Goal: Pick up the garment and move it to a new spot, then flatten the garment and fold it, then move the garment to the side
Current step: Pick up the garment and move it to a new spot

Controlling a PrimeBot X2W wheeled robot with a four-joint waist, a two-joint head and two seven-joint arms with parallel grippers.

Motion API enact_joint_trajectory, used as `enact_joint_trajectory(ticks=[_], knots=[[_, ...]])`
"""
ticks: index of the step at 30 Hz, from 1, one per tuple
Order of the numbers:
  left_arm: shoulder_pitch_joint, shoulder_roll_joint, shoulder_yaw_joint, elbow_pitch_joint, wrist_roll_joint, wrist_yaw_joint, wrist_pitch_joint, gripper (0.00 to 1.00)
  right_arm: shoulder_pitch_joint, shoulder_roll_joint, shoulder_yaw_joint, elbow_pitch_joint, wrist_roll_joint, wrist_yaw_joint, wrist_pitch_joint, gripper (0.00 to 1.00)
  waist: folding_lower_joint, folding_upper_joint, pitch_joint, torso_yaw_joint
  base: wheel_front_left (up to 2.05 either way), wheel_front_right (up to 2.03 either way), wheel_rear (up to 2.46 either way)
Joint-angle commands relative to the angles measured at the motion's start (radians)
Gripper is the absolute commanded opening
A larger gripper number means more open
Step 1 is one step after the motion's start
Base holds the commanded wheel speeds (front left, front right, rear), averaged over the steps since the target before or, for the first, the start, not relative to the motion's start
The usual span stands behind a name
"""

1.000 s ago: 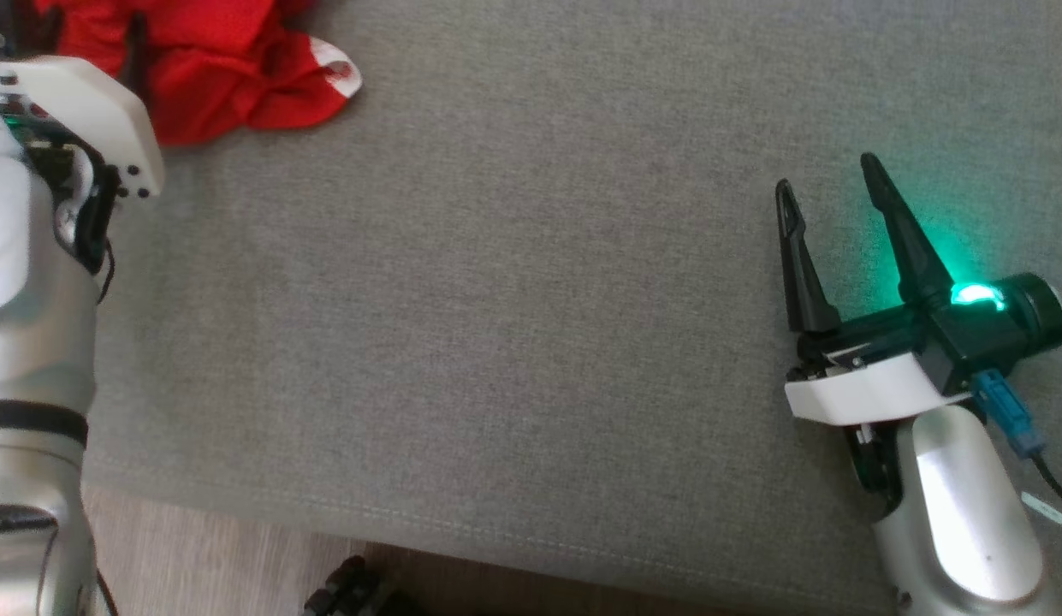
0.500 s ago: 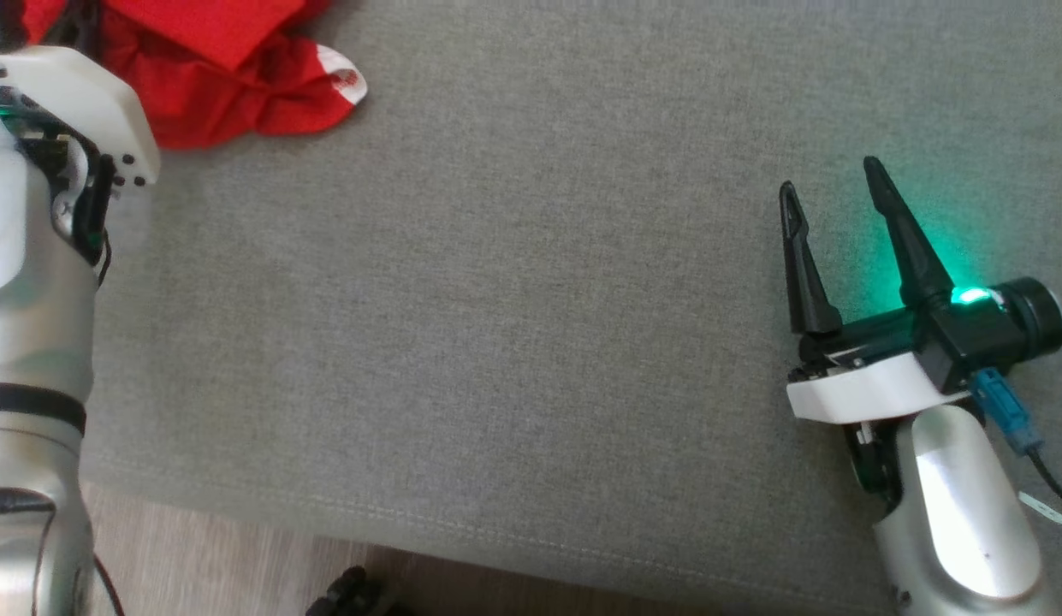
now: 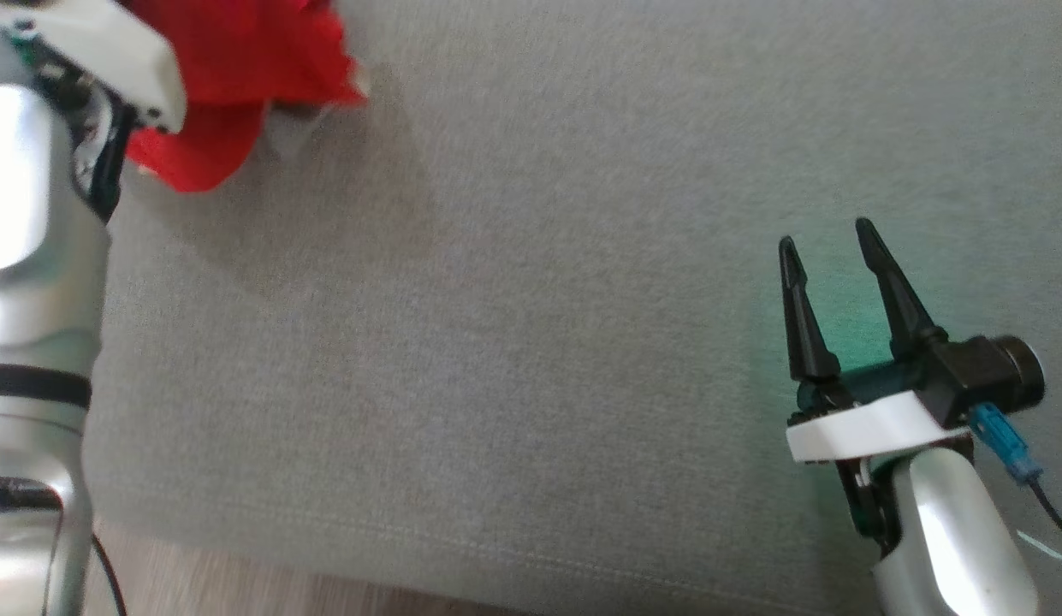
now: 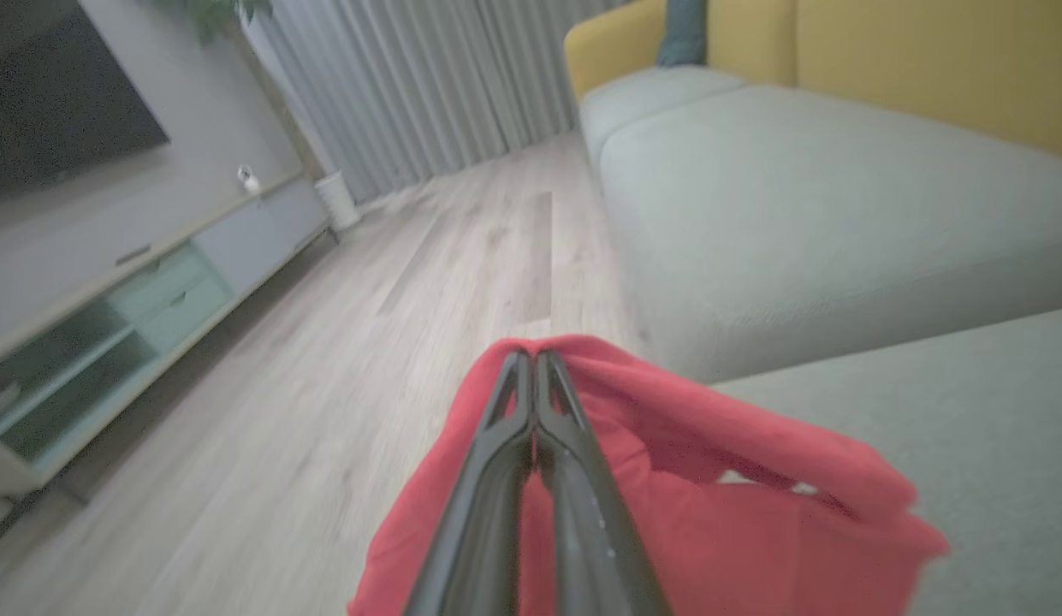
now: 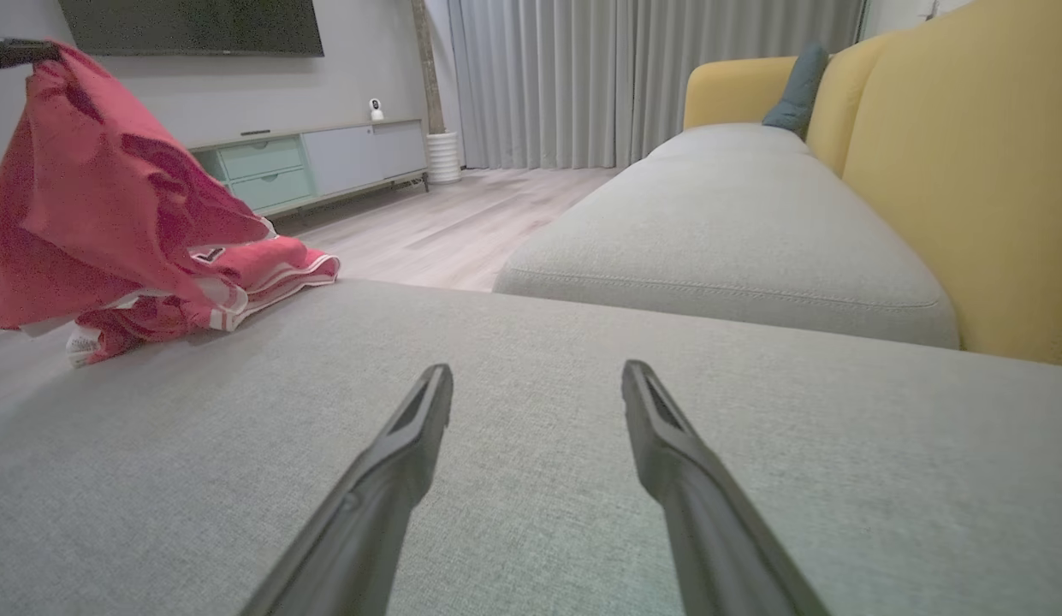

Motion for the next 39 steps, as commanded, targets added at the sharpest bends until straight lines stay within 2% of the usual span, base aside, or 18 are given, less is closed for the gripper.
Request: enact_joint_trajectory(ticks=[1, 10, 11, 14, 20, 26, 32, 38, 39], knots=[[-0.063, 0.038, 0.001, -0.081, 0.009, -0.005, -0.008, 0.0, 0.013, 0.001, 0.015, -0.028, 0.016, -0.001, -0.006, 1.0, 0.0, 0.0, -0.075, -0.044, 0.0, 0.0, 0.0], [-0.054, -0.022, -0.08, -0.337, -0.021, -0.016, 0.057, 0.0, 0.056, 0.001, -0.031, -0.033, 0.05, -0.001, -0.006, 1.0, 0.0, 0.0, -0.159, -0.199, 0.0, 0.0, 0.0], [-0.054, -0.022, -0.08, -0.337, -0.021, -0.016, 0.057, 0.0, 0.056, 0.001, -0.031, -0.033, 0.05, -0.001, -0.006, 1.0, 0.0, 0.0, -0.159, -0.199, 0.0, 0.0, 0.0], [-0.04, -0.049, -0.103, -0.4, -0.04, -0.017, 0.093, 0.0, 0.061, 0.001, -0.051, -0.038, 0.058, -0.001, -0.006, 1.0, 0.0, 0.0, -0.154, -0.255, 0.0, 0.0, 0.0], [0.036, -0.135, -0.155, -0.472, -0.079, -0.015, 0.126, 0.0, 0.062, 0.001, -0.084, -0.047, 0.074, -0.001, -0.006, 1.0, 0.0, 0.0, -0.115, -0.345, 0.0, 0.0, 0.0], [0.218, -0.202, -0.237, -0.387, -0.11, -0.003, 0.061, 0.0, 0.055, 0.001, -0.067, -0.045, 0.098, -0.001, -0.006, 1.0, 0.0, 0.0, -0.078, -0.404, 0.0, 0.0, 0.0], [0.368, -0.221, -0.318, -0.243, -0.116, 0.005, -0.007, 0.0, 0.043, 0.001, -0.049, -0.05, 0.117, -0.001, -0.006, 1.0, 0.0, 0.0, -0.053, -0.434, 0.0, 0.0, 0.0], [0.425, -0.229, -0.324, -0.217, -0.149, 0.028, -0.063, 0.0, 0.046, 0.001, -0.06, -0.045, 0.118, -0.001, -0.006, 1.0, 0.0, 0.0, -0.058, -0.426, 0.0, 0.0, 0.0], [0.43, -0.23, -0.322, -0.224, -0.154, 0.035, -0.069, 0.33, 0.046, 0.001, -0.06, -0.043, 0.118, -0.001, -0.006, 1.0, 0.0, 0.0, -0.062, -0.422, 0.0, 0.0, 0.0]])
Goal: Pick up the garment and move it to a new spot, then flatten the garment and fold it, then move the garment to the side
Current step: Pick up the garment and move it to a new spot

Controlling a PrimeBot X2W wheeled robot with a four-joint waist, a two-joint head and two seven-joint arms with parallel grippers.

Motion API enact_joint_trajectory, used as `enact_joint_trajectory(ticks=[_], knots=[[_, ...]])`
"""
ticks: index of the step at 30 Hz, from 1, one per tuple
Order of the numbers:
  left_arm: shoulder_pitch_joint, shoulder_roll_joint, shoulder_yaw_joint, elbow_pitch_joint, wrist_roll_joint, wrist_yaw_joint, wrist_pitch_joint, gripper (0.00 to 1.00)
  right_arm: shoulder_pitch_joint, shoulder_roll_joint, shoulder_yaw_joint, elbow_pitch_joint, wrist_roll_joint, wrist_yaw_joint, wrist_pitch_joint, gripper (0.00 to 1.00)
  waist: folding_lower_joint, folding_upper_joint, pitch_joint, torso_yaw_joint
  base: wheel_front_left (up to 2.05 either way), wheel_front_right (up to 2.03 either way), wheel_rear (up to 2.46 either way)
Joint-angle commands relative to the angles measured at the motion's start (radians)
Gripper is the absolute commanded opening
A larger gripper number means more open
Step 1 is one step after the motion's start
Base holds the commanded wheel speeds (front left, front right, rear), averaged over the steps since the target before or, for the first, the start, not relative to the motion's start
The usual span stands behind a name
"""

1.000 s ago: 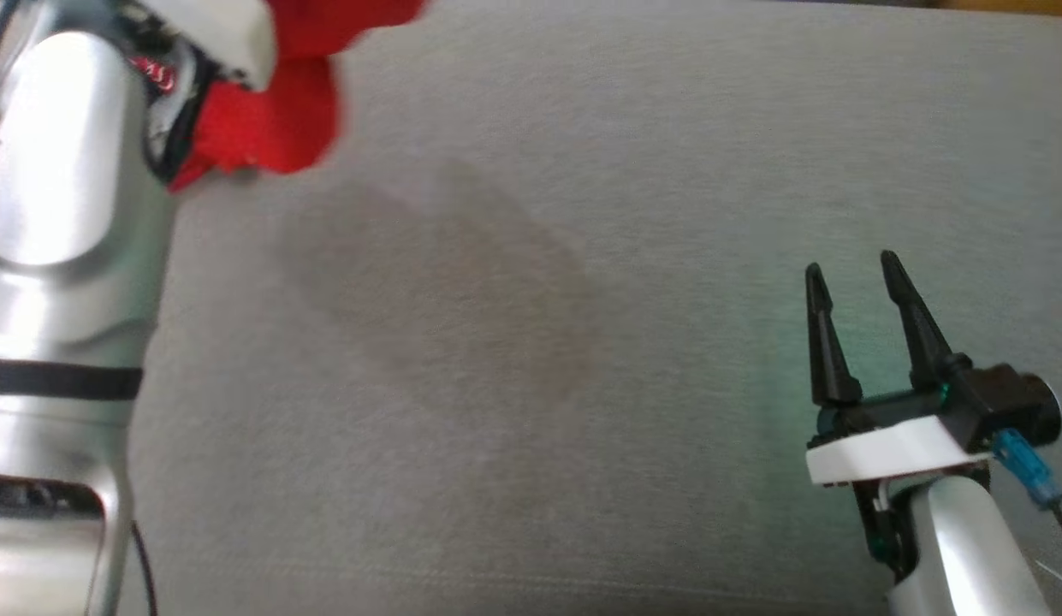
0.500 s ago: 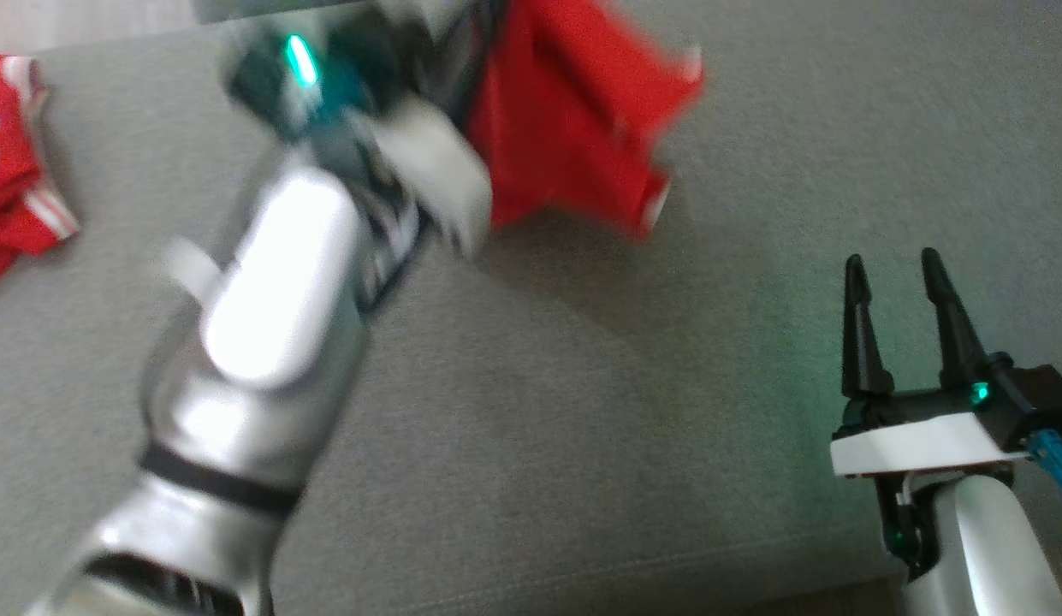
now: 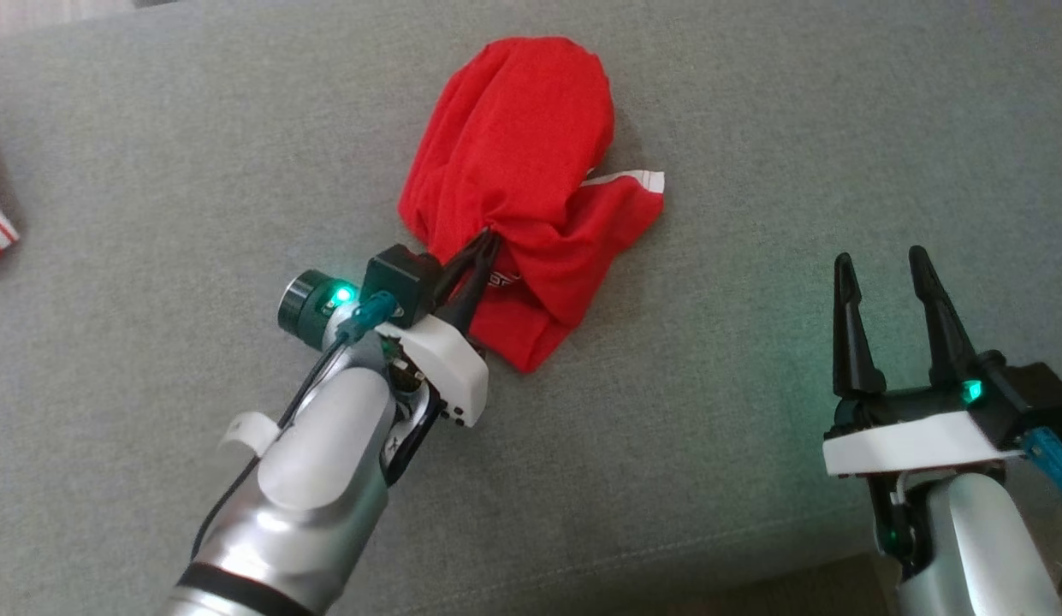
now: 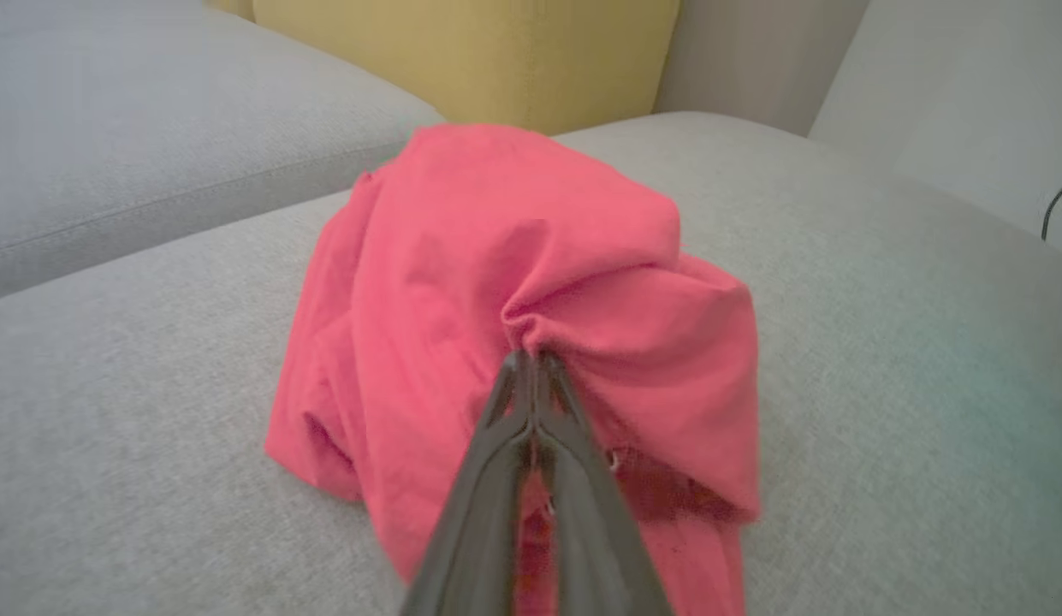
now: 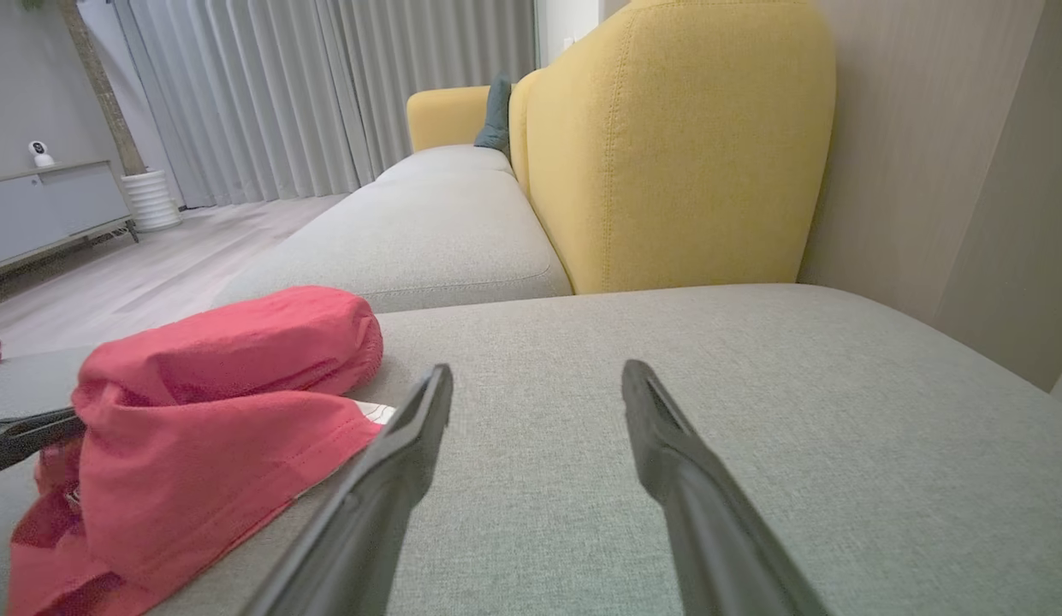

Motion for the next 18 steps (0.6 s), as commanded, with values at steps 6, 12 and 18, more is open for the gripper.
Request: enact_joint_trajectory(ticks=[6, 12, 18], knots=[[0.026, 0.0, 0.044, -0.132, -0.019, 0.048, -0.026, 1.0, -0.017, -0.004, 0.015, -0.024, -0.001, -0.001, -0.006, 1.0, 0.0, 0.0, -0.042, 0.033, 0.0, 0.0, 0.0], [0.141, 0.001, 0.135, -0.287, -0.027, 0.099, -0.027, 1.0, 0.0, -0.004, 0.001, -0.011, 0.006, -0.001, -0.006, 1.0, 0.0, 0.0, -0.115, 0.076, 0.0, 0.0, 0.0], [0.257, 0.011, 0.216, -0.368, -0.023, 0.128, -0.027, 1.0, 0.024, -0.004, -0.004, 0.002, 0.009, -0.001, -0.006, 1.0, 0.0, 0.0, -0.175, 0.11, 0.0, 0.0, 0.0]])
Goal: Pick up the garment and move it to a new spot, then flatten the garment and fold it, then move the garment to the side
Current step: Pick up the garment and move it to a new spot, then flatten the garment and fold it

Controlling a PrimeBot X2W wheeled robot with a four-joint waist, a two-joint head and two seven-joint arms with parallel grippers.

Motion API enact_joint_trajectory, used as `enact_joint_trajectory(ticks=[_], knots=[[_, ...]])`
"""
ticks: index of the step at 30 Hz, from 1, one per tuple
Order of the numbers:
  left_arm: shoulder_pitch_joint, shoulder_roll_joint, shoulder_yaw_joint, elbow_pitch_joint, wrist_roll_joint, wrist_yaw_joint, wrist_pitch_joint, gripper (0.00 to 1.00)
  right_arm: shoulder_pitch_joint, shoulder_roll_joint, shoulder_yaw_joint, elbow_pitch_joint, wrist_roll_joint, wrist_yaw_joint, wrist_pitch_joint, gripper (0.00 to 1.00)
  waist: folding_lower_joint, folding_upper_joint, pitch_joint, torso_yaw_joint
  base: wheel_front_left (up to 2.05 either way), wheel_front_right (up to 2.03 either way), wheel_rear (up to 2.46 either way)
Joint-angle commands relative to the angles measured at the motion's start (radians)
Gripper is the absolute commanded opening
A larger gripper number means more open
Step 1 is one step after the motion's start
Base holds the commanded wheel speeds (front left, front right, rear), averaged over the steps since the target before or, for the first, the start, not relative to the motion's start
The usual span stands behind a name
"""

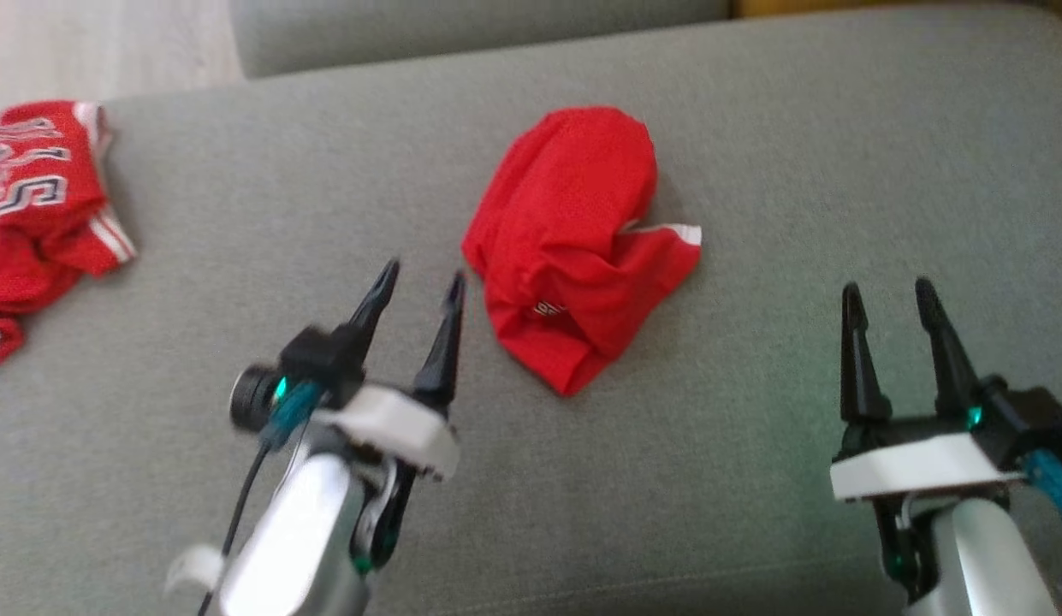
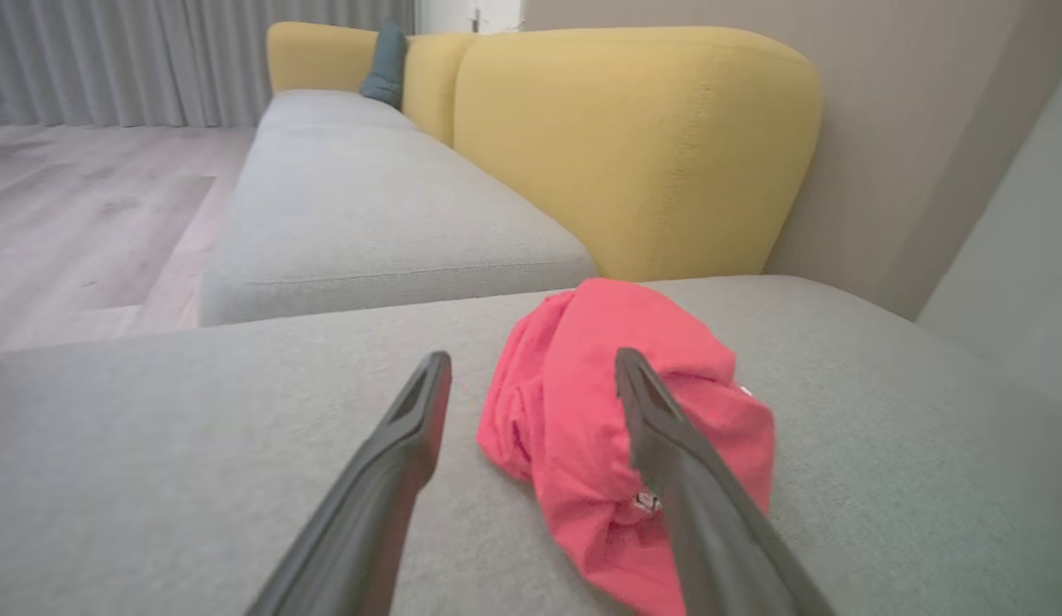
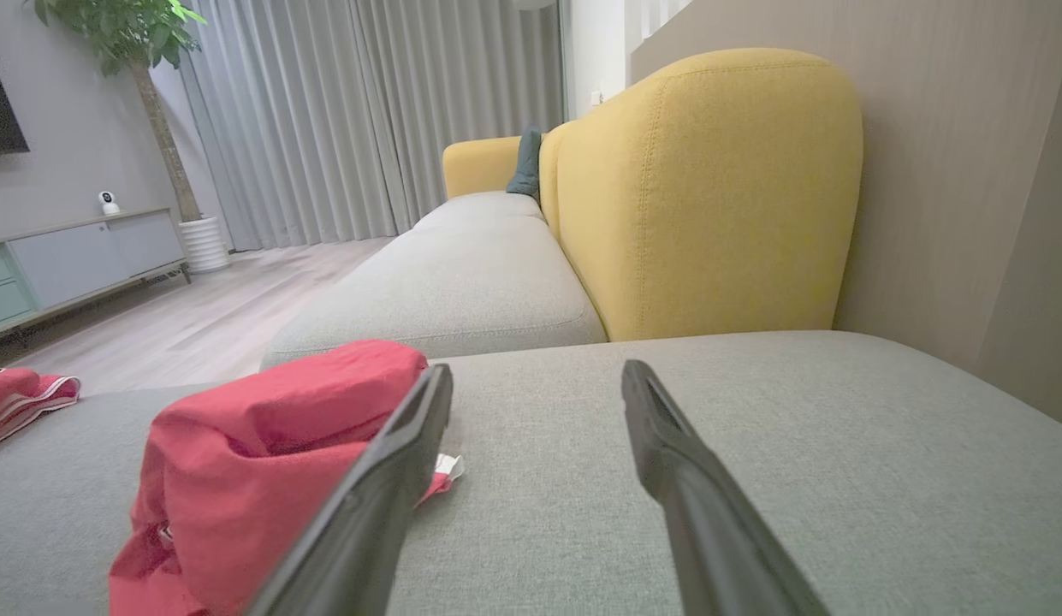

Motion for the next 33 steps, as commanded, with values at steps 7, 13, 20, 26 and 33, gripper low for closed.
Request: enact_joint_trajectory(ticks=[7, 13, 20, 26, 33], knots=[[0.123, 0.015, 0.115, -0.11, 0.015, 0.027, -0.012, 1.0, 0.044, -0.004, 0.021, -0.01, 0.021, -0.001, -0.006, 1.0, 0.0001, 0.0, -0.08, 0.064, 0.0, 0.0, 0.0], [0.218, 0.014, 0.16, -0.165, 0.042, 0.041, -0.012, 1.0, 0.084, -0.004, 0.029, -0.009, 0.039, -0.001, -0.006, 1.0, 0.0001, 0.0, -0.102, 0.082, 0.0, 0.0, 0.0], [0.282, 0.01, 0.194, -0.2, 0.057, 0.037, -0.012, 1.0, 0.109, -0.004, 0.036, -0.018, 0.054, -0.001, -0.006, 1.0, 0.0001, 0.0, -0.116, 0.091, 0.0, 0.0, 0.0], [0.301, 0.006, 0.209, -0.194, 0.06, 0.03, -0.012, 1.0, 0.11, -0.004, 0.04, -0.02, 0.054, -0.001, -0.006, 1.0, 0.0001, 0.0, -0.118, 0.094, 0.0, 0.0, 0.0], [0.302, 0.002, 0.215, -0.188, 0.065, 0.025, -0.012, 1.0, 0.111, -0.004, 0.038, -0.023, 0.049, -0.001, -0.006, 1.0, 0.0001, 0.0, -0.114, 0.101, 0.0, 0.0, 0.0]])
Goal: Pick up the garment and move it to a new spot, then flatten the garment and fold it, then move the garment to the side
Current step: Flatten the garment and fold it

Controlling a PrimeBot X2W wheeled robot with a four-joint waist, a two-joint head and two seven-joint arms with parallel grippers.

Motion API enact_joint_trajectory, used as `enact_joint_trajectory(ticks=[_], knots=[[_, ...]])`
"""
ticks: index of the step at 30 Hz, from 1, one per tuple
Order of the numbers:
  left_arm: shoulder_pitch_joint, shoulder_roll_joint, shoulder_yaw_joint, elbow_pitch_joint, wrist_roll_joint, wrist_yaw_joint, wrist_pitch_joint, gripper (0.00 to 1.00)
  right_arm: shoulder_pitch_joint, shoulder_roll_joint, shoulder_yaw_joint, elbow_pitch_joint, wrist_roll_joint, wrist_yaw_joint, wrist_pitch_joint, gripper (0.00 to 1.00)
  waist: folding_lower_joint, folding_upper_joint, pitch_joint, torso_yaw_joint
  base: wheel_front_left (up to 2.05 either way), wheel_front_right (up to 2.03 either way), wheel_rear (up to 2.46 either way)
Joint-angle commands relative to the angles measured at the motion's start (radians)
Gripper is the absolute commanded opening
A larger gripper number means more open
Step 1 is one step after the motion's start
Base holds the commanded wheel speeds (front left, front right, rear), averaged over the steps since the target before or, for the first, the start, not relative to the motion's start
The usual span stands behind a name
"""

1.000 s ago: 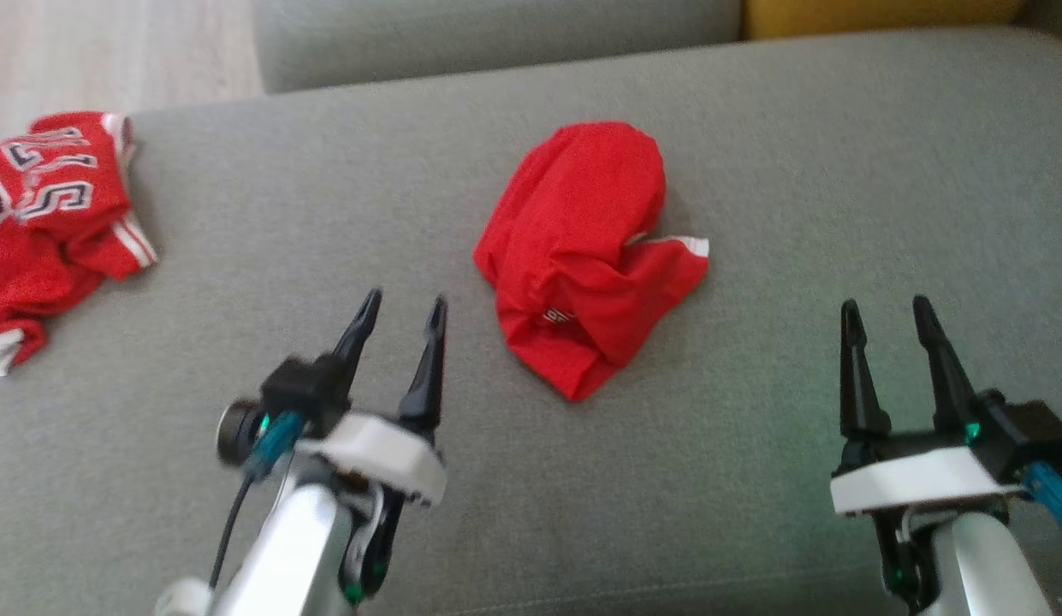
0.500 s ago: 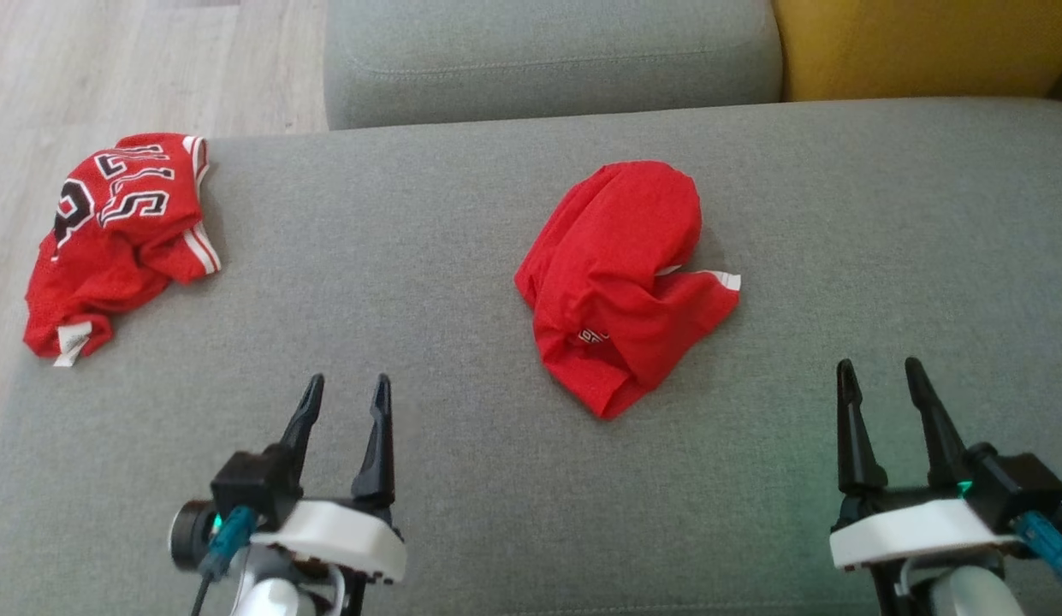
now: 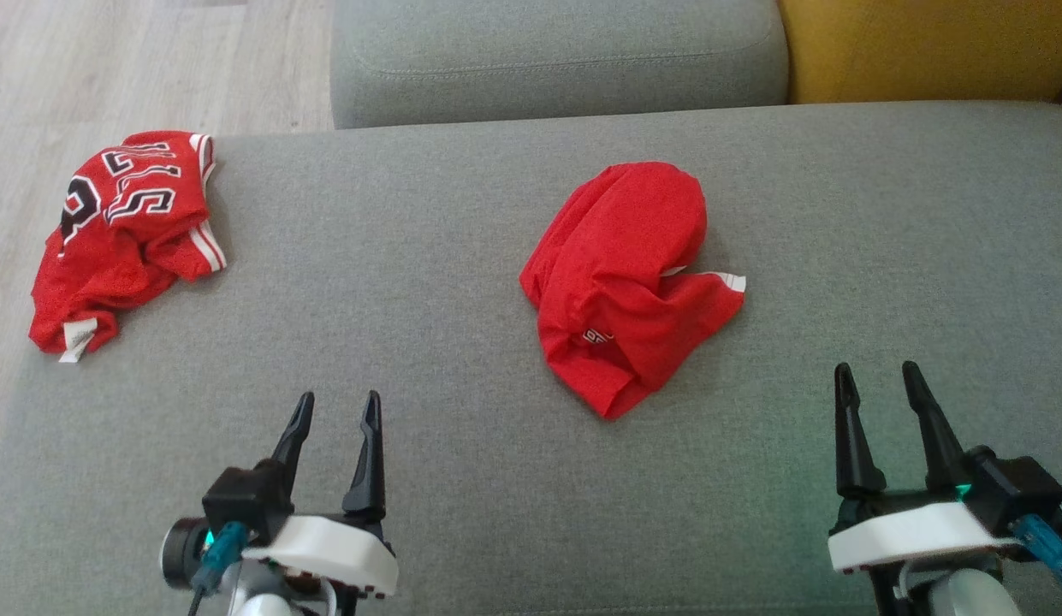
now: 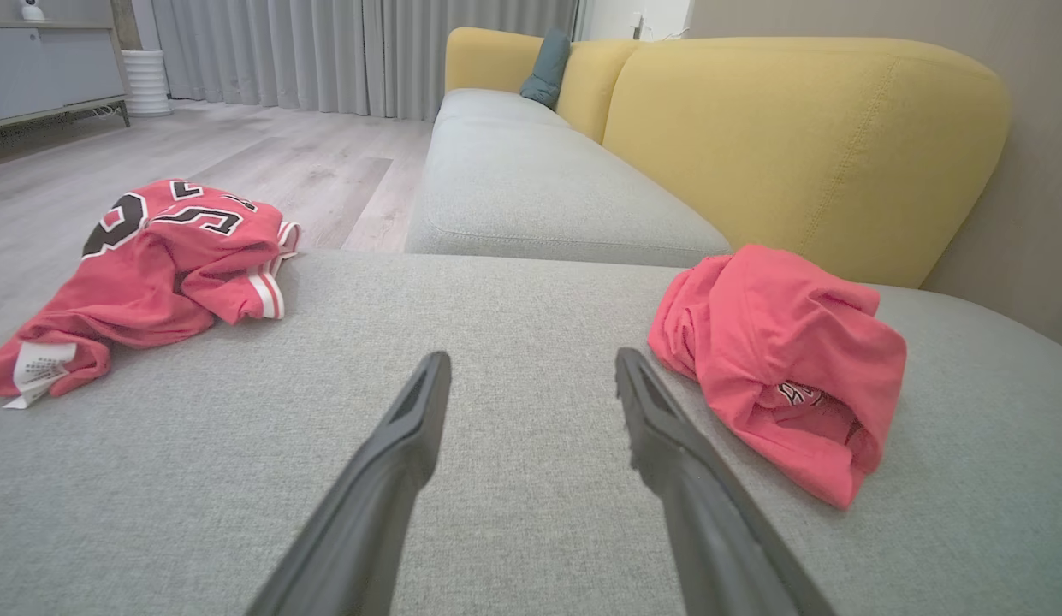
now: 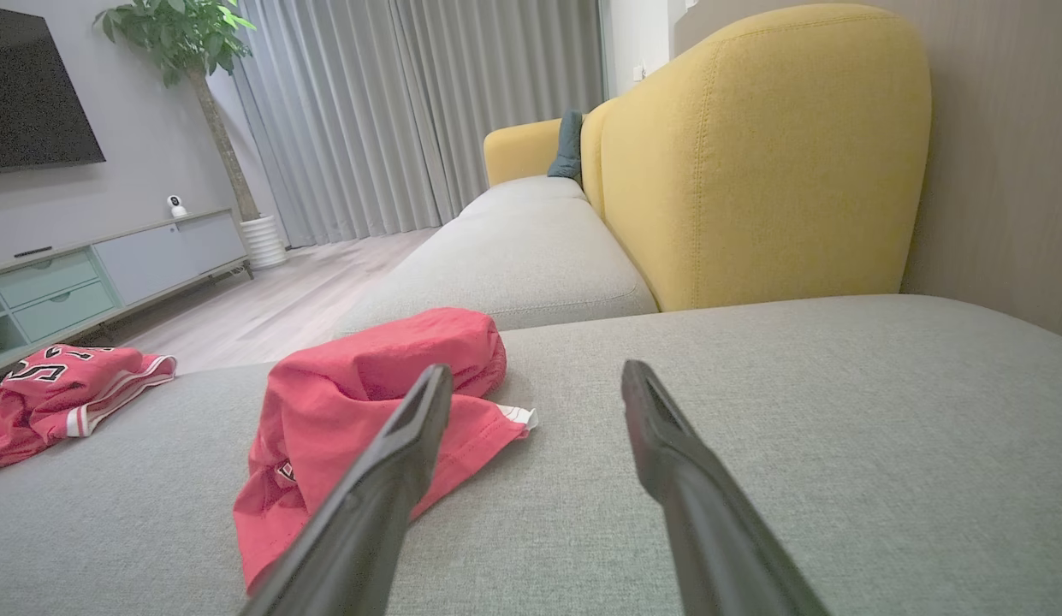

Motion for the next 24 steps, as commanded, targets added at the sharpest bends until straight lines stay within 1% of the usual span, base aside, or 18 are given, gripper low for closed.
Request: enact_joint_trajectory(ticks=[1, 19, 24], knots=[[-0.033, -0.002, 0.034, -0.027, 0.01, -0.003, -0.012, 1.0, -0.021, -0.005, 0.026, -0.036, -0.002, -0.001, -0.006, 1.0, 0.0, -0.0001, 0.002, 0.002, 0.0, 0.0, 0.0], [-0.04, -0.006, 0.038, -0.016, 0.021, -0.013, -0.012, 1.0, -0.028, -0.005, 0.021, -0.032, -0.005, -0.001, -0.006, 1.0, 0.0, -0.0001, 0.016, 0.012, 0.0, 0.0, 0.0], [-0.048, -0.006, 0.03, -0.025, 0.027, -0.017, -0.012, 1.0, -0.069, -0.005, 0.016, -0.021, -0.006, -0.001, -0.006, 1.0, 0.0, -0.0001, 0.036, 0.03, 0.0, 0.0, 0.0]])
